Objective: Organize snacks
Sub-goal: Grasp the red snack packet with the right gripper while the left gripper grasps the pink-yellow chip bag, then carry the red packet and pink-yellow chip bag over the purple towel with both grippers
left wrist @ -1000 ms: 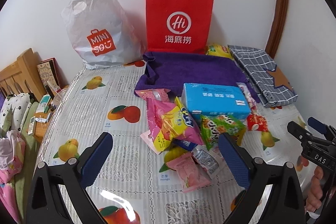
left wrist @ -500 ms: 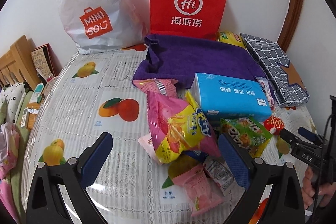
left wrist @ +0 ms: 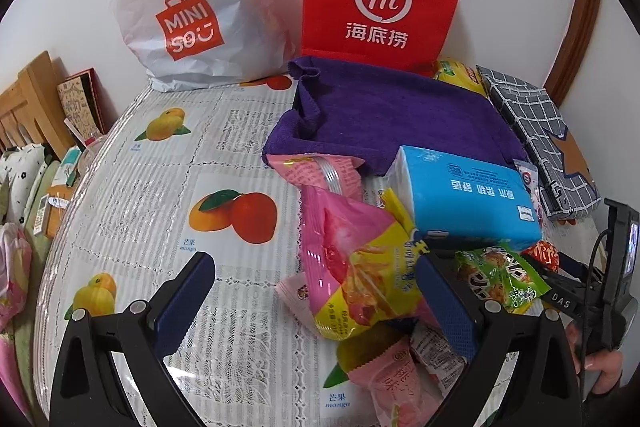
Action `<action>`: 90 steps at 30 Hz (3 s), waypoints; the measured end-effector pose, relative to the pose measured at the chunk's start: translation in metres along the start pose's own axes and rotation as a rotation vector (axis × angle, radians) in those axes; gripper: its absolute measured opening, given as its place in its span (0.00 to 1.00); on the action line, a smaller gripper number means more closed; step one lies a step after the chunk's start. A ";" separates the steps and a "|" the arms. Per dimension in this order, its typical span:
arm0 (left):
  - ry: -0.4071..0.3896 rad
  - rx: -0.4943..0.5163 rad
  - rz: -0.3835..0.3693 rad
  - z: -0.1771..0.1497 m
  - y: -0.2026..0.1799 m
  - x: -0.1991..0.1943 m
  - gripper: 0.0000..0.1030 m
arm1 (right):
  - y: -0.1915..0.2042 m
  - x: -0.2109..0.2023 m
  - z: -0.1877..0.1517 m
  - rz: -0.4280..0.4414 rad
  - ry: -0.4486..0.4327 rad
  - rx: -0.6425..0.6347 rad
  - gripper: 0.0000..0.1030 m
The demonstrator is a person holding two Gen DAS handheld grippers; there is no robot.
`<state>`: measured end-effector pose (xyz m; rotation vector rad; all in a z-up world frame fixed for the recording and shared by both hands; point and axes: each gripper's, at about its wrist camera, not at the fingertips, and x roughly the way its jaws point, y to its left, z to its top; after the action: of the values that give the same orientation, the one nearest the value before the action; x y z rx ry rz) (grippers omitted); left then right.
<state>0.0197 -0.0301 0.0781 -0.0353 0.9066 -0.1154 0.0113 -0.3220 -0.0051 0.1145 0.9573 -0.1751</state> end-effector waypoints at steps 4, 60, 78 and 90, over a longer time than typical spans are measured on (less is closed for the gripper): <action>0.002 0.003 0.001 0.000 0.005 -0.001 0.98 | 0.005 0.000 0.001 0.007 -0.017 -0.045 0.61; -0.041 0.078 -0.211 0.022 -0.035 -0.065 0.41 | 0.010 -0.137 0.001 0.038 -0.170 -0.042 0.50; -0.083 0.118 -0.216 0.061 -0.058 -0.072 0.42 | 0.025 -0.152 0.049 0.069 -0.216 -0.055 0.50; -0.070 0.117 -0.198 0.091 -0.060 -0.046 0.41 | 0.029 -0.132 0.093 0.087 -0.235 -0.066 0.50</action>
<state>0.0579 -0.0858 0.1750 -0.0199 0.8233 -0.3491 0.0175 -0.2971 0.1567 0.0727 0.7218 -0.0750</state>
